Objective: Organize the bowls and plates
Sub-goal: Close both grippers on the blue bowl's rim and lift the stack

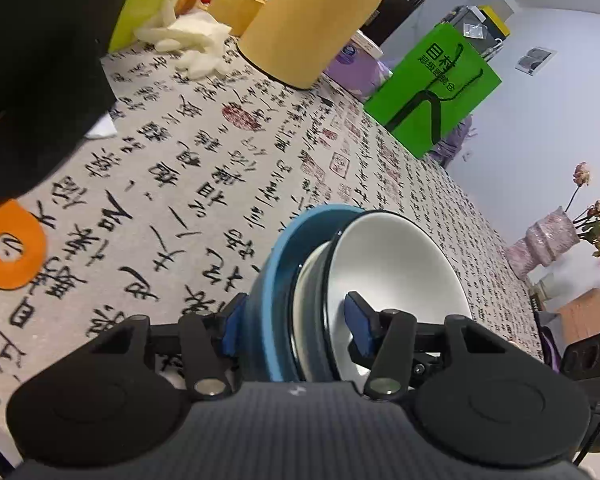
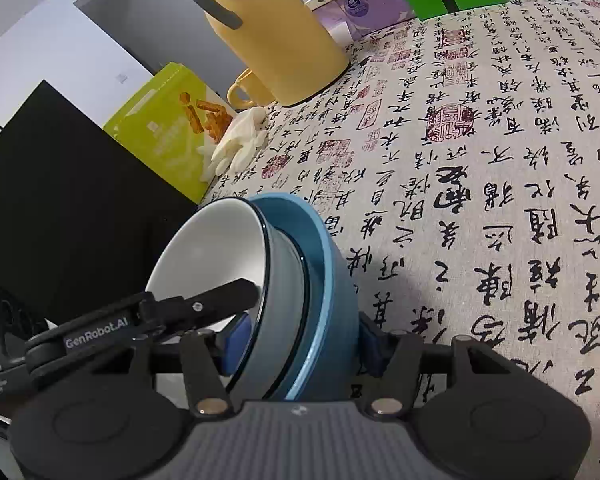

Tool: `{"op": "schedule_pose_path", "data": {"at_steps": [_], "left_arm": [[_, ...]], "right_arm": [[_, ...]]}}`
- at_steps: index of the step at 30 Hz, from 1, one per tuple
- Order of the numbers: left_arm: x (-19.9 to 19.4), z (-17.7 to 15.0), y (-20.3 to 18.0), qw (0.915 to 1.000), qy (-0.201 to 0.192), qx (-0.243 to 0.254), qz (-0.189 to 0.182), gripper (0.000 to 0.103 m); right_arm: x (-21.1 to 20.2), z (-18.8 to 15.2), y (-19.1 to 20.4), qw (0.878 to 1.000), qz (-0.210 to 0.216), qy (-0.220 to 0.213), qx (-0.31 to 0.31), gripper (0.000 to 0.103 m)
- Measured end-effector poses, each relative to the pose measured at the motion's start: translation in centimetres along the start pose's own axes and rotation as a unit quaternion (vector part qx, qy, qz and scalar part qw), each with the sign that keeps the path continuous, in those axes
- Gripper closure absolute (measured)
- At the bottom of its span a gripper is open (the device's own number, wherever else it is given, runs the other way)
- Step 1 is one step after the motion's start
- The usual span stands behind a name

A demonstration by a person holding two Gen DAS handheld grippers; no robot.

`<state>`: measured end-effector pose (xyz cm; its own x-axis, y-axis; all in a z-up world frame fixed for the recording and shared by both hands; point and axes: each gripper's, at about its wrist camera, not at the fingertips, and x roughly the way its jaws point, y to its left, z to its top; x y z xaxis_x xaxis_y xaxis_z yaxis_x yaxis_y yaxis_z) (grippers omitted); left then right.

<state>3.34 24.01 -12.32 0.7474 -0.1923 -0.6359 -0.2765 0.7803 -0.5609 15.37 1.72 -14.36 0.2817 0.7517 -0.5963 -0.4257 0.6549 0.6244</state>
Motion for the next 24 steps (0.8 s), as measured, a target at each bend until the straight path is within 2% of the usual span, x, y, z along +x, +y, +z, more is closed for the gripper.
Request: {"op": "schedule_pose_path", "data": {"at_steps": [9,24], "left_arm": [[0.0,-0.3,0.4,0.9998,-0.007,-0.019,-0.01,0.049],[-0.2,-0.6,0.2,0.9994,-0.018,-0.03,0.0,0.048]], "right_arm": [[-0.3,-0.3,-1.0,1.0,0.016,-0.012,0.021,0.054],[-1.0,-0.9,-1.6,0.999,0.025,-0.024,0.036,0.061]]}}
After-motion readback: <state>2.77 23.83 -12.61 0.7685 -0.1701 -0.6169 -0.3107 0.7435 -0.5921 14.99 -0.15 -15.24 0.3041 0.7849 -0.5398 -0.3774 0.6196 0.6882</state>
